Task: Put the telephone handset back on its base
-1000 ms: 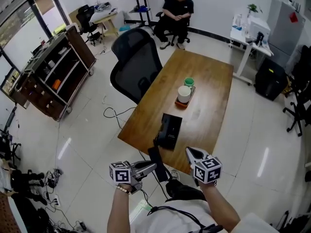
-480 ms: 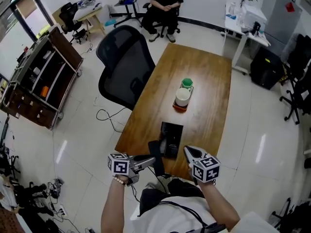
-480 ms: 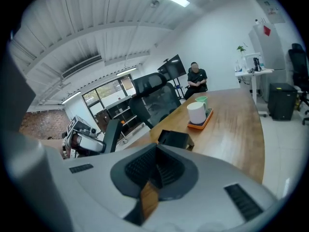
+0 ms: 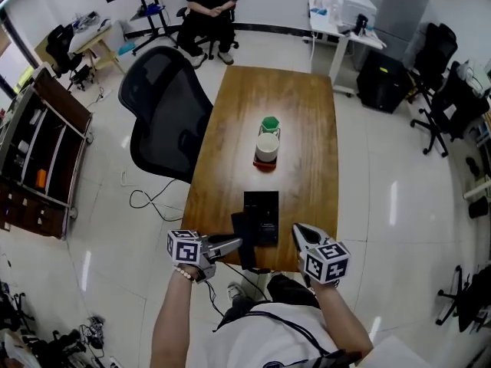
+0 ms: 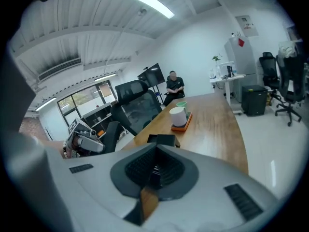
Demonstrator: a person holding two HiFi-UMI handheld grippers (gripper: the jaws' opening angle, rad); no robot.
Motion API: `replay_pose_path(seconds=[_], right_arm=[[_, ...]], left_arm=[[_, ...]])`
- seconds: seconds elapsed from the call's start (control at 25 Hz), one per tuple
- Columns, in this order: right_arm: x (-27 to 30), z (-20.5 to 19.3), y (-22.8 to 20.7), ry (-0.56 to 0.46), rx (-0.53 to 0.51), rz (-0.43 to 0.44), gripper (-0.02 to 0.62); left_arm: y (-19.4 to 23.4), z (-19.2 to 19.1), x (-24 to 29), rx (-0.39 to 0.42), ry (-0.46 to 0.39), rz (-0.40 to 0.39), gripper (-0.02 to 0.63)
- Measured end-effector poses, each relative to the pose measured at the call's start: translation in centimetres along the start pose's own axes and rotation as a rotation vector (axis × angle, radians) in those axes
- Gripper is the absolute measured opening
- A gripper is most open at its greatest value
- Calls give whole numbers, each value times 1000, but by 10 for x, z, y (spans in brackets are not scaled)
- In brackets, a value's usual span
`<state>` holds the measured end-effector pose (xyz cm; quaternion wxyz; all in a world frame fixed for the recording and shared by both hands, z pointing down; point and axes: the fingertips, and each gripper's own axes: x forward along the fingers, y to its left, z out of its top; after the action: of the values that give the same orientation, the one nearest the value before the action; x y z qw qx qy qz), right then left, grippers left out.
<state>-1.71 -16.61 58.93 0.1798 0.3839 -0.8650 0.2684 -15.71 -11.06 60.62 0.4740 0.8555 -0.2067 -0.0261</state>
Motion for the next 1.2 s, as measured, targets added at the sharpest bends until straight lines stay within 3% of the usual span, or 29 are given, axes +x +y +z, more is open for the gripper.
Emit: replay_pose_path(seconds=[0.24, 0.52, 0.92, 1.2], right_arm=[[-17, -8, 15, -36, 23, -73, 0], [-21, -18, 23, -39, 20, -107, 0], [-9, -11, 10, -34, 17, -104, 0], [12, -13, -4, 7, 8, -88, 0]], left_arm=[[-3, 6, 4, 38, 81, -68, 69], [-2, 8, 10, 47, 112, -105, 69], [32, 11, 25, 21, 103, -90, 69], [74, 12, 40, 20, 161, -52, 69]])
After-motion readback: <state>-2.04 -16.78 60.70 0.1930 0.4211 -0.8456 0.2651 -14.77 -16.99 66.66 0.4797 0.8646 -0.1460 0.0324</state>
